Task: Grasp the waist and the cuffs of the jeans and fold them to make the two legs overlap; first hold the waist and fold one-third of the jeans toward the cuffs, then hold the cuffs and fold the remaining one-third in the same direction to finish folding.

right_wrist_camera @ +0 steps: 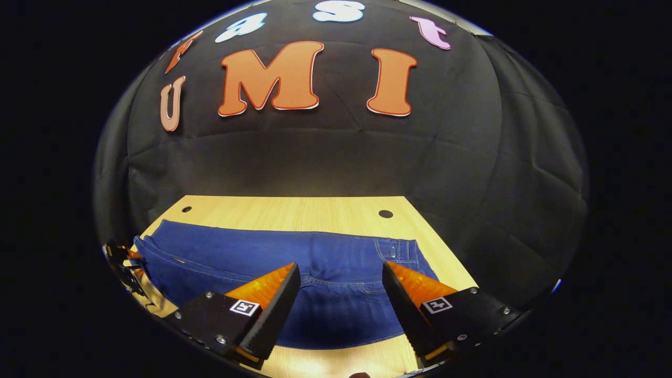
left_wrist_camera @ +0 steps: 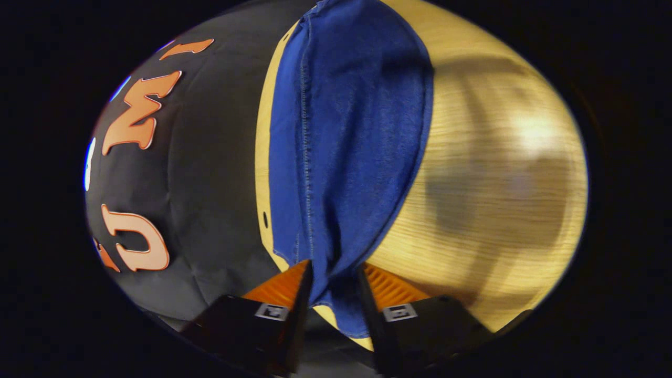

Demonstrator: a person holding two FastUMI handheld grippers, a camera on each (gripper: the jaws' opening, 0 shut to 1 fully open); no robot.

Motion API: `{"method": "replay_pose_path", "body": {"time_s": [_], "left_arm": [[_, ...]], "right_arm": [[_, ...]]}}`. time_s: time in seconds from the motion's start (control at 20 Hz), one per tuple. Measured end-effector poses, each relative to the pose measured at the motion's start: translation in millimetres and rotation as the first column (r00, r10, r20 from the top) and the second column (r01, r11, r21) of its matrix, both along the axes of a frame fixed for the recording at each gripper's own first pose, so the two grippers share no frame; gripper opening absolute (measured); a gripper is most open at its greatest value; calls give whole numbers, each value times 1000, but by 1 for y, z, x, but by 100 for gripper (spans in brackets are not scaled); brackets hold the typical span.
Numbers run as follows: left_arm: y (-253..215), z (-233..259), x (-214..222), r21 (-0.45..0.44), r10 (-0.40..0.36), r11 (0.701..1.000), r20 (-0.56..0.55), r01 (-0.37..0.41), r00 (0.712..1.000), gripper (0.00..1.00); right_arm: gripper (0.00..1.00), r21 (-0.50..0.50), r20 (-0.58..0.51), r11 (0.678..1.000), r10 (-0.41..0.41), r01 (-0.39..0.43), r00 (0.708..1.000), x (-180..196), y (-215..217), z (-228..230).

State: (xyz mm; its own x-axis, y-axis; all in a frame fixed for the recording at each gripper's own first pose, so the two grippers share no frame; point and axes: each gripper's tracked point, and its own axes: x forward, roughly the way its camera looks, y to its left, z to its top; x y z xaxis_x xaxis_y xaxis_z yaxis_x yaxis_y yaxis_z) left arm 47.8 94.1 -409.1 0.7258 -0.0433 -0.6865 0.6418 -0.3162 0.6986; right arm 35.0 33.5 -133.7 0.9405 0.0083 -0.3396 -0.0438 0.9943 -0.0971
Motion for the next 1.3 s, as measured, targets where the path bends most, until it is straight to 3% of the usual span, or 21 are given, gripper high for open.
{"method": "replay_pose_path", "body": {"time_s": [0.05, 0.15, 0.3, 0.35, 0.4, 0.5, 0.65, 0.75, 0.85, 1.0, 1.05, 1.1, 1.15, 1.3], "left_arm": [[0, -3, -4, 4, 0, 1000, 1, 0, 1000, 23], [1, -1, -4, 13, 3, 1000, 35, -4, 999, 7], [10, 0, -15, -31, 85, 996, -26, -86, 996, 0], [12, 2, -22, -54, 122, 991, -64, -126, 990, 0], [15, 1, -22, -59, 151, 986, -91, -157, 984, 0], [12, 5, -30, -40, 141, 989, -100, -146, 985, 1], [12, 2, -32, -6, 125, 992, -111, -126, 986, 1], [16, 4, -34, -8, 134, 991, -107, -135, 985, 1], [17, 5, -33, -18, 156, 987, -102, -159, 982, 0], [15, 3, -30, -9, 161, 987, -86, -162, 983, 1], [16, 3, -30, -6, 163, 986, -79, -164, 983, 1], [16, 2, -30, -2, 163, 986, -74, -164, 984, 1], [15, 2, -31, 4, 161, 987, -71, -161, 984, 0], [16, 1, -31, 18, 157, 988, -74, -156, 985, 0]], "right_arm": [[97, 4, -1, 1000, 2, -2, 1000, 1, 2, 1], [97, -9, 1, 1000, 6, -6, 1000, 3, 0, 2], [100, -74, 32, 997, 23, -21, 999, 7, -10, 15], [97, -122, 48, 992, 34, -28, 998, 8, -18, 19], [97, -188, 63, 982, 43, -31, 997, 10, -28, 24], [97, -349, 93, 937, 63, -26, 994, 13, -52, 28], [98, -555, 71, 830, 106, -49, 992, 8, -79, 16], [98, -690, 26, 719, 140, -84, 990, -4, -102, -4], [98, -807, -56, 574, 165, -142, 985, -16, -128, -27], [98, -920, -197, 286, 252, -268, 947, -24, -141, -63], [98, -926, -253, 207, 281, -316, 926, -29, -142, -75], [98, -924, -296, 152, 299, -351, 907, -33, -144, -84], [98, -917, -324, 131, 305, -377, 895, -35, -145, -93], [97, -886, -391, 139, 293, -443, 873, -39, -157, -123]]}}
